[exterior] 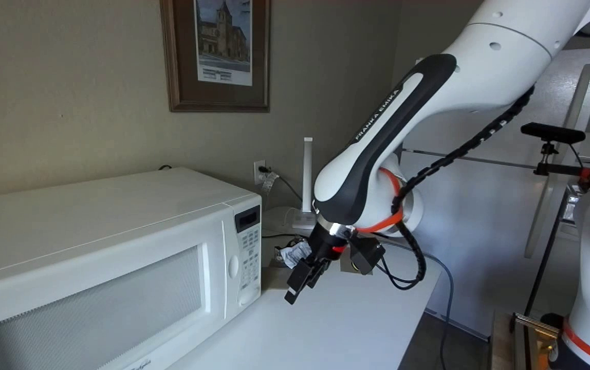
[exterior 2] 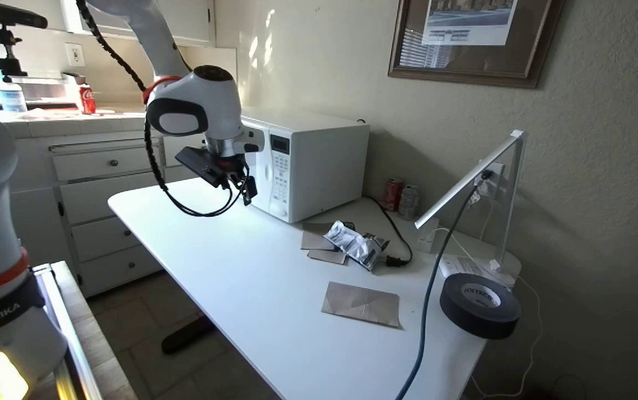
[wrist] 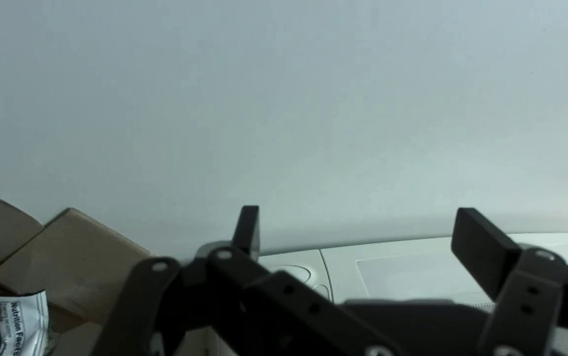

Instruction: Press the open button to open the microwave, remove the black bowl and then put it on the countertop

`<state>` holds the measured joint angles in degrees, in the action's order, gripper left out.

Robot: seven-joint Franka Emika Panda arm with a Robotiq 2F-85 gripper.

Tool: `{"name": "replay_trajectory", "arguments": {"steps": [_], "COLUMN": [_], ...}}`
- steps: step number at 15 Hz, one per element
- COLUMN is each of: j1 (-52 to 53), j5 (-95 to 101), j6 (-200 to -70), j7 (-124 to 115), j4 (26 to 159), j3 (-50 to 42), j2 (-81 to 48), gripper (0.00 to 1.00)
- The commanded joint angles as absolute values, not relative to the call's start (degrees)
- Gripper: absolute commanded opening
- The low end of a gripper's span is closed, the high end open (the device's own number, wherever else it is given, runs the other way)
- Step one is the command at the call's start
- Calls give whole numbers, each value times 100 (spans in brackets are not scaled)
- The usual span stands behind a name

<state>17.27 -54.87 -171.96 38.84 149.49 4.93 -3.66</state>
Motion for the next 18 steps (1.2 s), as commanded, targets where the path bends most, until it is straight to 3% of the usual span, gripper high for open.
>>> {"name": "replay_trajectory", "arguments": {"steps": [1,9,10,11,18], "j1": [1616,1377,1351,1330,1434], "j5": [-6484,-8212,-8431,-8681,-10711], "j6": [-17340,-17469,-17491,-17552,-17625], "j7": [5138,7208,7452,7725,9670], "j4": [14422,13554,13452,13341,12513], "j3": [653,816,817,820,589], "j2": [-931,-1956,-2052,-2145,-2663], "gripper": [100,100,91,74,19]}}
